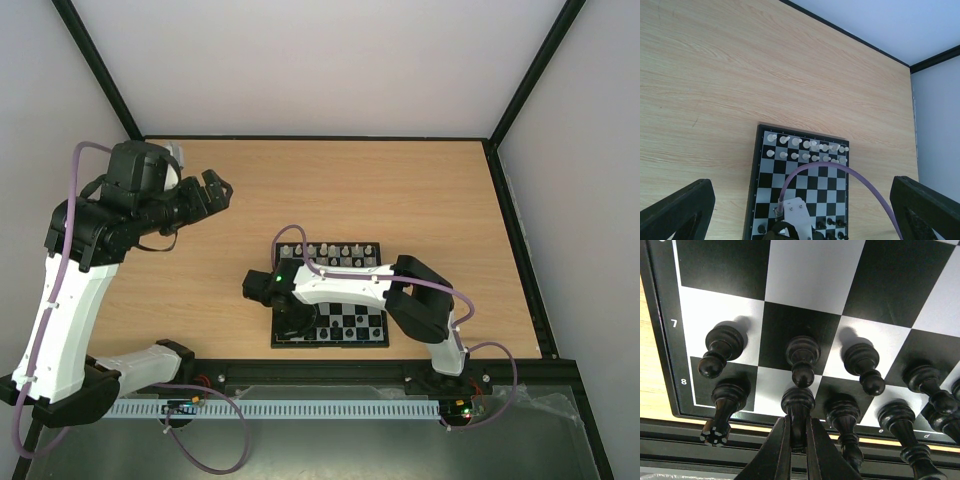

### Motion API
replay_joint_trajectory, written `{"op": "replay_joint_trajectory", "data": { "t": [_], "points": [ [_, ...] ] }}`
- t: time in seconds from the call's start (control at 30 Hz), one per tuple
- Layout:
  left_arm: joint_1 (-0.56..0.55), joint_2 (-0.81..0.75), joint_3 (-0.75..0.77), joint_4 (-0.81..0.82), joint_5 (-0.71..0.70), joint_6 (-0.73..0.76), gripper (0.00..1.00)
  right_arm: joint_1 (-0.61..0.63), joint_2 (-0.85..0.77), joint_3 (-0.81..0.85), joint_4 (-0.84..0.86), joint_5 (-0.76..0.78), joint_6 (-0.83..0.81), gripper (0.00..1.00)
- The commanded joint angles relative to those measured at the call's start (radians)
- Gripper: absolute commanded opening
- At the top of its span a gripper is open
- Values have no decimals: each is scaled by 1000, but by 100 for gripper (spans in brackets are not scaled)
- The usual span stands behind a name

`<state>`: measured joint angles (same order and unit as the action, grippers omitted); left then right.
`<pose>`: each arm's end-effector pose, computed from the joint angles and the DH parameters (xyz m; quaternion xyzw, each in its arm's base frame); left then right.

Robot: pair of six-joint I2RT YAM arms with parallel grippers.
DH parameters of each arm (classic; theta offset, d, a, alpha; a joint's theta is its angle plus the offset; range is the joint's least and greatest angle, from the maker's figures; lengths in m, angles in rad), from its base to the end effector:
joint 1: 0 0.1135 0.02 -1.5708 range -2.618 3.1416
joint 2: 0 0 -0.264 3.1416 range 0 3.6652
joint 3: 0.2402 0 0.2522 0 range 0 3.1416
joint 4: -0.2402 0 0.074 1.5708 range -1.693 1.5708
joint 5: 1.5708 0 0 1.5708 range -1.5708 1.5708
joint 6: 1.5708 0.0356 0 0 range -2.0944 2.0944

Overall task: Set up the chess pieces on the board
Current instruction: Adjust the chess piece on the chessboard.

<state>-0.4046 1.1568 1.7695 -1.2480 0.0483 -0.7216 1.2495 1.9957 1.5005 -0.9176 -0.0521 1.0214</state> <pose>0.1536 -0.0677 0.4801 -0.1301 0.8829 -0.2588 0.3696 0.1214 0.3707 0.1822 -0.1154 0.9898 0.0825 0.0097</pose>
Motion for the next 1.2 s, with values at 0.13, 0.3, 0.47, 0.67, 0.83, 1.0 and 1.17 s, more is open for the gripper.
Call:
{"op": "replay_joint_trajectory", "data": {
  "t": [0.13, 0.3, 0.47, 0.67, 0.83, 1.0, 1.17],
  "points": [
    [6, -12, -6, -1, 5, 4, 99, 11, 15, 24, -51, -9, -4, 4],
    [6, -11, -8, 0, 5, 3, 99, 12, 19, 26, -51, -12, -8, 4],
    [6, -12, -11, 0, 5, 2, 99, 11, 20, 25, -50, -15, -7, 4],
    [6, -14, -13, 0, 7, 2, 99, 14, 21, 27, -50, -16, -7, 7],
    [6, -16, -13, 0, 7, 0, 99, 18, 27, 27, -50, -20, -10, 9],
    [6, -19, -16, -1, 5, 1, 99, 19, 28, 30, -50, -17, -9, 15],
    [6, -19, -14, 0, 6, 0, 99, 19, 26, 35, -55, -10, -7, 18]
  ]
}}
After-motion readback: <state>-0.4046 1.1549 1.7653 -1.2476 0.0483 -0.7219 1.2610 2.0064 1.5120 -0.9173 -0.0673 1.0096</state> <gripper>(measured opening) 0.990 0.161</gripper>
